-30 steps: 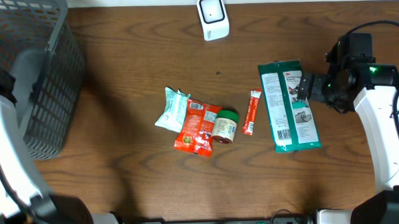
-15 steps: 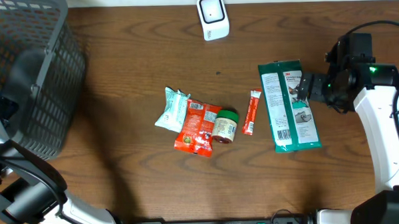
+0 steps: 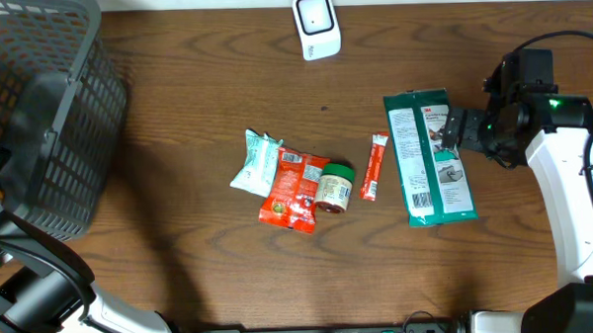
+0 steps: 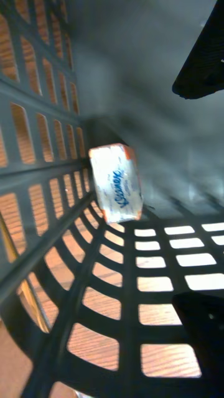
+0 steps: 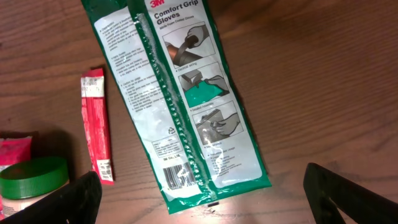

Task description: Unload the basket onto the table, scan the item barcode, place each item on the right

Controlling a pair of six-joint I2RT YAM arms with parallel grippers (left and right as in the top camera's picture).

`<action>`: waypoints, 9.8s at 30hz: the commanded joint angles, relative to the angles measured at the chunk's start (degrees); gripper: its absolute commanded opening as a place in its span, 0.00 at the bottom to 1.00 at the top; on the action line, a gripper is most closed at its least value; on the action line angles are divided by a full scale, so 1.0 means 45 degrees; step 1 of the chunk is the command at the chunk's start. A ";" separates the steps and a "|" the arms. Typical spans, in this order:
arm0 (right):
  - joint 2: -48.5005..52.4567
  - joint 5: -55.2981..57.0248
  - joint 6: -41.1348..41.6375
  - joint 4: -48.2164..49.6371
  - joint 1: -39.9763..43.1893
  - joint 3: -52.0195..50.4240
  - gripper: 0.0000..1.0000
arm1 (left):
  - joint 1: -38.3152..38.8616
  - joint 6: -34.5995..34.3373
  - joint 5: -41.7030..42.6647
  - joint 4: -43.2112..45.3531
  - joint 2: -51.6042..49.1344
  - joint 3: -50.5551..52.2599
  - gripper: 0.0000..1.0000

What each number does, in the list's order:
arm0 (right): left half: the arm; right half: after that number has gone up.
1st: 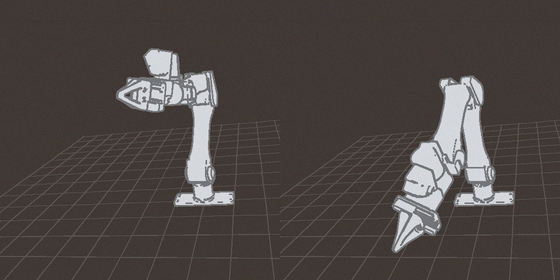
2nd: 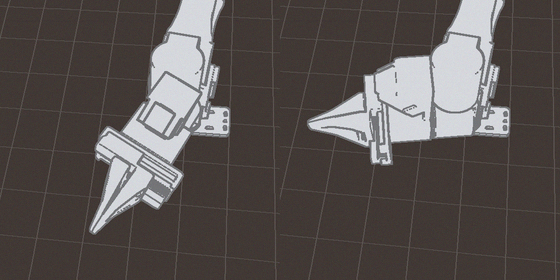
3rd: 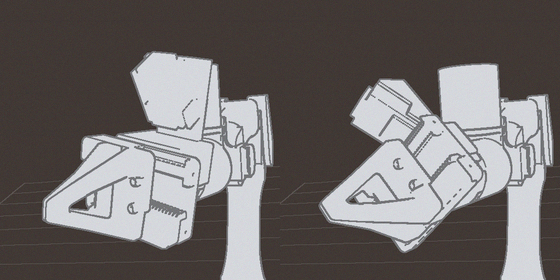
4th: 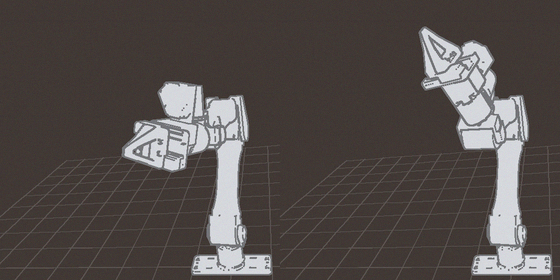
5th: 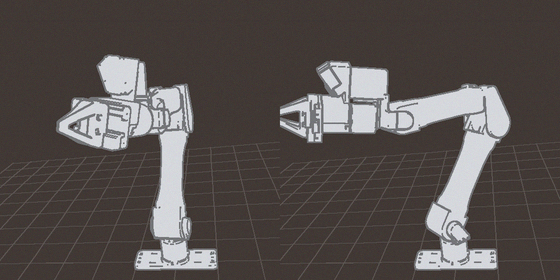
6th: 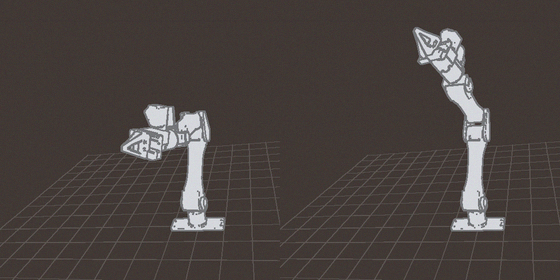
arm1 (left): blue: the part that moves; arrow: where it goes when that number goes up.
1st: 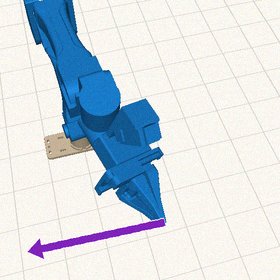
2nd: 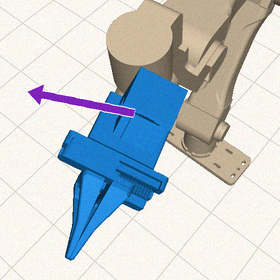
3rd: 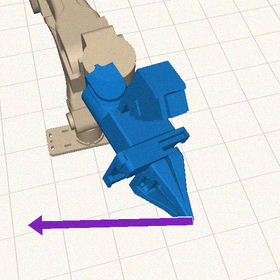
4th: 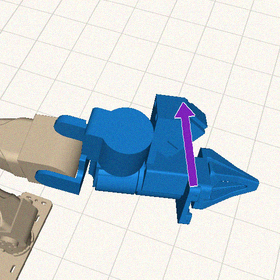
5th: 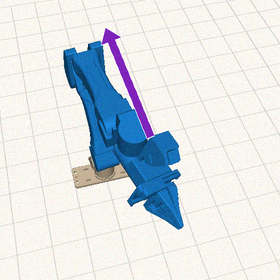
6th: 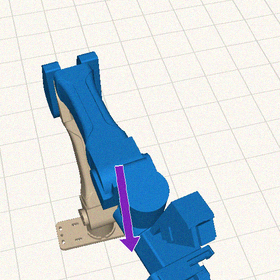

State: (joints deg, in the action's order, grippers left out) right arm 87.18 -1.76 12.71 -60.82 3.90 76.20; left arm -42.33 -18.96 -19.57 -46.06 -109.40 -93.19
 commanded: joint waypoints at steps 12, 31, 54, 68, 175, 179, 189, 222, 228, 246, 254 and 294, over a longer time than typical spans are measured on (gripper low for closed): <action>0.0034 -0.0053 -0.0170 -0.0019 0.0029 -0.0049 0.99 | -0.0078 0.0199 0.0019 0.1132 -0.1039 0.0073 0.99; 0.0034 -0.0053 -0.0170 -0.0019 0.0029 -0.0049 0.99 | -0.0175 0.0204 0.1457 0.2166 -0.1608 0.0073 0.86; 0.0034 -0.0053 -0.0170 -0.0019 0.0029 -0.0049 0.99 | -0.0199 0.0189 0.0976 0.2754 -0.1651 0.0359 0.95; 0.0034 -0.0053 -0.0170 -0.0019 0.0029 -0.0049 0.99 | -0.0223 -0.0330 0.0816 0.3264 -0.1656 0.0665 0.81; 0.0034 -0.0053 -0.0175 -0.0019 0.0029 -0.0049 0.99 | 1.4319 0.0160 1.8574 0.8709 -0.2841 0.1695 0.54; 0.0034 -0.0053 -0.0170 -0.0019 0.0029 -0.0049 0.99 | 1.4319 0.0520 1.8525 0.9452 -0.3570 0.1695 0.54; 0.0034 -0.0053 -0.0170 -0.0015 0.0029 -0.0049 0.99 | 1.4290 0.0491 1.8438 0.9350 -0.3677 0.1593 0.58; 0.0034 -0.0053 -0.0170 -0.0019 0.0029 -0.0049 0.99 | 1.1958 0.1229 0.3852 -0.3774 0.0544 -0.1044 0.74; 0.0034 -0.0175 0.0185 0.0204 0.0029 -0.0049 0.99 | 1.0511 0.1622 0.5260 -0.4274 0.1248 -0.1020 0.72; 0.0034 -0.2021 0.1792 0.0321 0.0029 -0.0049 0.99 | 0.7757 0.2652 0.3837 0.0306 0.2866 -0.1010 0.60; 0.0034 -0.2016 0.1792 0.0423 0.0029 -0.0049 0.99 | 0.7096 0.2841 0.3876 0.1375 0.2472 -0.1010 0.60; 0.0034 -0.3191 0.1792 0.0709 -0.0627 -0.0049 0.99 | 0.8854 0.2735 0.8820 -0.1851 0.3764 -0.1010 0.96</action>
State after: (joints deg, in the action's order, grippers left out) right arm 87.24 -15.68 20.62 -57.60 1.58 76.12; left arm -2.46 -7.18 19.42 -54.08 -92.20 -97.14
